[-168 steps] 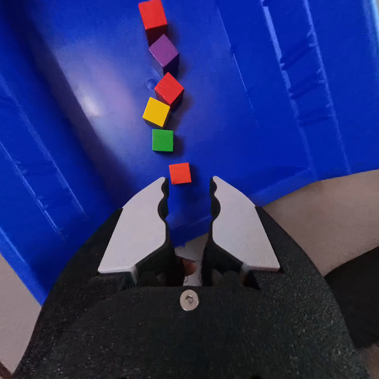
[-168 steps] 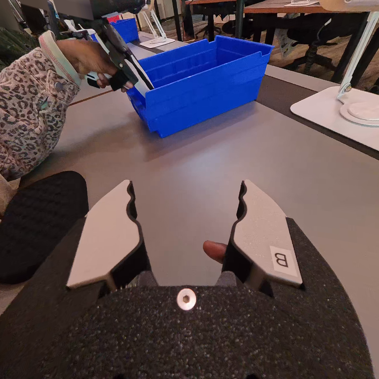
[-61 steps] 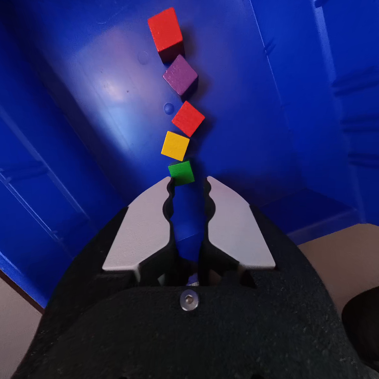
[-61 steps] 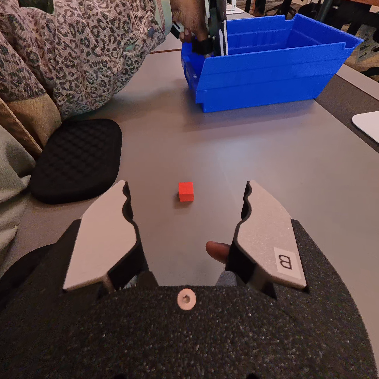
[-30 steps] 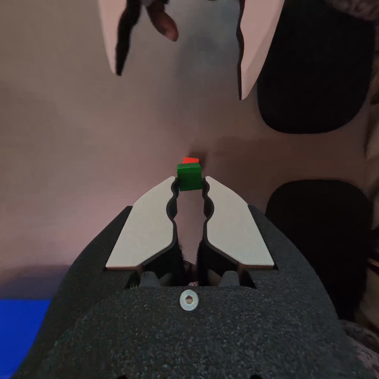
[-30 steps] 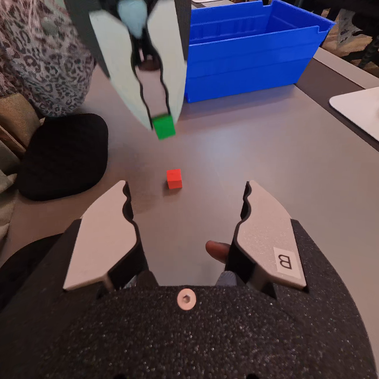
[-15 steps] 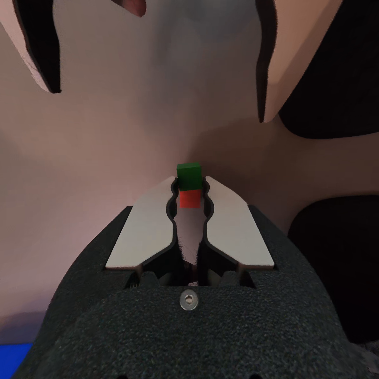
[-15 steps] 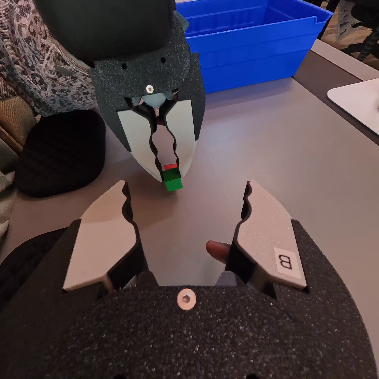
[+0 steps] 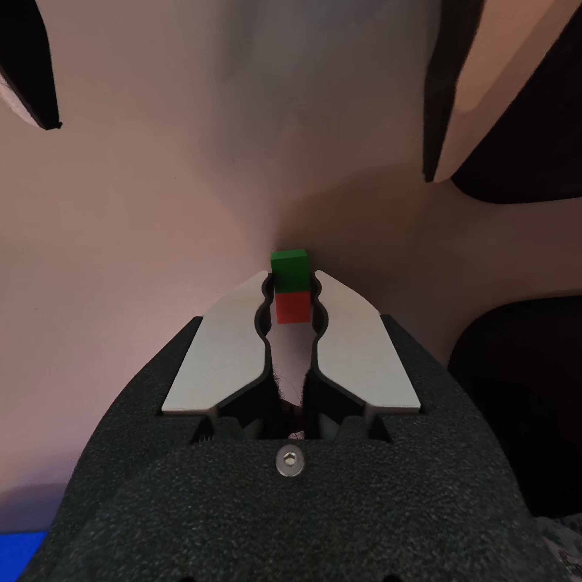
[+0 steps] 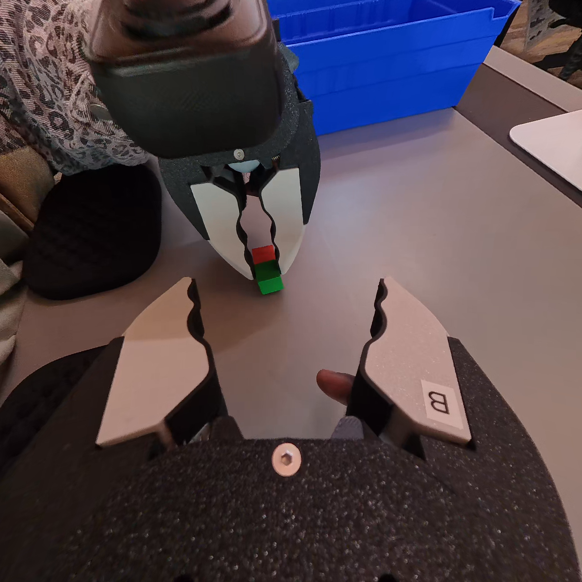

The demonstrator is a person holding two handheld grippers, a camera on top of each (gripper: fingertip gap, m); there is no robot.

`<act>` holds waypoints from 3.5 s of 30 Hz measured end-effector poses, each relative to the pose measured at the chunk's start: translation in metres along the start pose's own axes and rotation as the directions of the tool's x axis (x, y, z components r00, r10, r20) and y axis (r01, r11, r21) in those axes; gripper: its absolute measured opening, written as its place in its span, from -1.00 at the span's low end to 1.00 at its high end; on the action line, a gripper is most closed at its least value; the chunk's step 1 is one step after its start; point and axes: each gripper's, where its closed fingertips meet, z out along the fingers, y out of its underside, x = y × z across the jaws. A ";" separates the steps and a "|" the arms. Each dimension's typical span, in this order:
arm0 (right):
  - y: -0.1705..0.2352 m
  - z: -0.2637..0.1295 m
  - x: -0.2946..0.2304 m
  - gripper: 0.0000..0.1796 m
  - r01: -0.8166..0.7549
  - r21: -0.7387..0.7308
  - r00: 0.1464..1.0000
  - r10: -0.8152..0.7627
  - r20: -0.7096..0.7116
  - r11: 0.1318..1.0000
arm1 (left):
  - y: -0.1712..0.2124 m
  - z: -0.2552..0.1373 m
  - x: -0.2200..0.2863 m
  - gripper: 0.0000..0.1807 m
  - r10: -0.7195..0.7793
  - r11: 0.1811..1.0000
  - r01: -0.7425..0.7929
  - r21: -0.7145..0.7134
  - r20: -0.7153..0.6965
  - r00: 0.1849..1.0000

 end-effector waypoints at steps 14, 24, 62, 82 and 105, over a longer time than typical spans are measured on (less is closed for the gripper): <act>0.005 0.010 -0.008 -0.13 0.030 -0.031 0.998 -0.028 0.056 0.999 | 0.018 -0.015 -0.002 -0.61 -0.107 0.993 0.106 0.050 0.018 0.994; 0.025 0.046 -0.014 -0.46 0.137 -0.142 0.988 -0.125 0.093 0.980 | 0.028 -0.003 -0.001 -0.67 -0.113 0.986 0.113 0.125 -0.006 0.994; 0.040 0.056 -0.015 -0.74 0.208 -0.197 0.977 -0.192 0.096 0.958 | 0.023 0.003 0.002 -0.73 0.002 0.989 0.003 0.146 -0.035 0.999; 0.002 0.036 -0.012 -0.49 0.149 -0.006 0.987 -0.148 0.058 0.989 | 0.181 -0.175 -0.086 -0.58 -0.599 0.792 0.486 0.369 0.324 0.732; 0.000 0.036 -0.014 -0.47 0.132 0.010 0.988 -0.132 0.076 0.991 | 0.248 -0.140 -0.136 -0.77 -0.587 0.800 0.483 0.356 0.299 0.752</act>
